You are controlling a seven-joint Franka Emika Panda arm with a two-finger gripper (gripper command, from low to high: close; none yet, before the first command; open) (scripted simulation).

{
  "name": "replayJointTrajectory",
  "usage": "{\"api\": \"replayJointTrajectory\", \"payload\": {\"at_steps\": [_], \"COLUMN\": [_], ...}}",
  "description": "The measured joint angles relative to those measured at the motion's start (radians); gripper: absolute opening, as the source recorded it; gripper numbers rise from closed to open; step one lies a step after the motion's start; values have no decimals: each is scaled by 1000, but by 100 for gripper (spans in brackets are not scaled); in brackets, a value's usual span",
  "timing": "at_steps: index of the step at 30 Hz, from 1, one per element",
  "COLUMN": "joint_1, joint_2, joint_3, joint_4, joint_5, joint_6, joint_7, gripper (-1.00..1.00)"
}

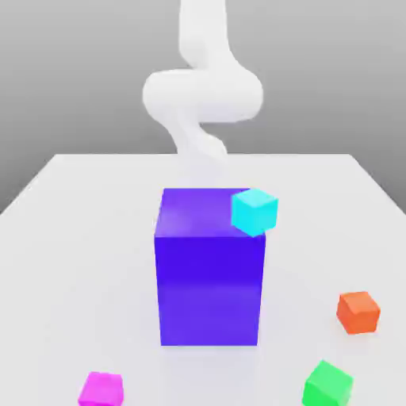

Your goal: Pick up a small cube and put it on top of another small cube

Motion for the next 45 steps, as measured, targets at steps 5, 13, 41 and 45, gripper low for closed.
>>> {"api": "replayJointTrajectory", "payload": {"at_steps": [5, 13, 41, 45], "joint_1": [13, 21, -108, -79], "joint_2": [187, 477, 1211, 1086], "joint_3": [-55, -129, -125, -164], "joint_4": [-5, -14, 4, -24], "joint_5": [31, 90, 198, 149], "joint_6": [59, 150, 459, 364], "joint_7": [-53, -143, -317, -281], "gripper": [0, 0, -100, -100]}}
